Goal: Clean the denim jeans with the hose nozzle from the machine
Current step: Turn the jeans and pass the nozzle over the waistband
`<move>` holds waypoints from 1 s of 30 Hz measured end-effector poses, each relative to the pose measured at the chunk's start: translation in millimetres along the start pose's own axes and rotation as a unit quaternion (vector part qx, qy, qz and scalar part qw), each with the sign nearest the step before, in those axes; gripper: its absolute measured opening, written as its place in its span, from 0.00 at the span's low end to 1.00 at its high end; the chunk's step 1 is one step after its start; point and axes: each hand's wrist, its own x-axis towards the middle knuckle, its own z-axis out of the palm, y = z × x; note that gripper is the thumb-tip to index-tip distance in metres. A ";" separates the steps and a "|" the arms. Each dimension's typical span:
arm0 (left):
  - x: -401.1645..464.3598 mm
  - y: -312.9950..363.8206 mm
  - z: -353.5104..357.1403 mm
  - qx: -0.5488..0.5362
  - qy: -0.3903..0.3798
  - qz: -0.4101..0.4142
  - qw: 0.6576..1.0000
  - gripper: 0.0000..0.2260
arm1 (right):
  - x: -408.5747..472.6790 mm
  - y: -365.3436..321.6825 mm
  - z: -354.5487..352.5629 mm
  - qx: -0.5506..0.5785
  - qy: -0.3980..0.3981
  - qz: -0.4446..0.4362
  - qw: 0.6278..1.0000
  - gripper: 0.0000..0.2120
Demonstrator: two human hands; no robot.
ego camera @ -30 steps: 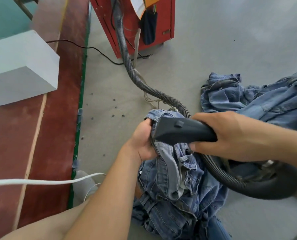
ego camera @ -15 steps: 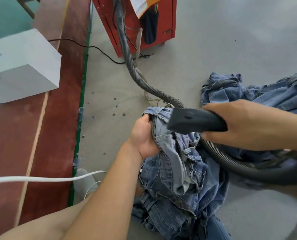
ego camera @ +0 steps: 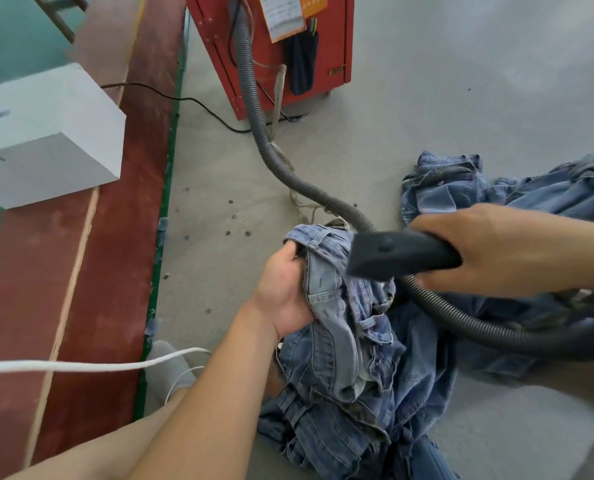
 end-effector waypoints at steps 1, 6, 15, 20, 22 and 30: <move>-1.0 -1.3 -2.5 -0.004 0.012 -0.004 1.000 0.30 | 1.8 -5.2 7.5 -0.008 -0.023 -0.005 1.000 0.08; -8.2 -15.2 -13.0 0.010 0.069 -0.016 0.997 0.30 | 26.8 -36.2 43.6 0.012 0.004 -0.029 1.000 0.11; -20.7 -20.3 -85.1 -0.028 0.291 0.051 0.955 0.27 | 16.1 21.1 -0.5 0.094 0.103 0.109 0.984 0.10; -9.0 -47.8 -96.7 0.370 0.580 -0.076 0.722 0.32 | 21.8 28.2 14.9 0.067 0.077 0.115 0.988 0.10; -8.3 -62.1 -94.7 0.571 0.583 -0.078 0.573 0.33 | 24.1 27.3 17.8 0.058 0.062 0.109 0.990 0.10; -0.4 -68.4 -75.2 0.430 0.379 -0.221 0.789 0.55 | 32.9 28.2 30.2 0.009 0.021 0.119 0.993 0.11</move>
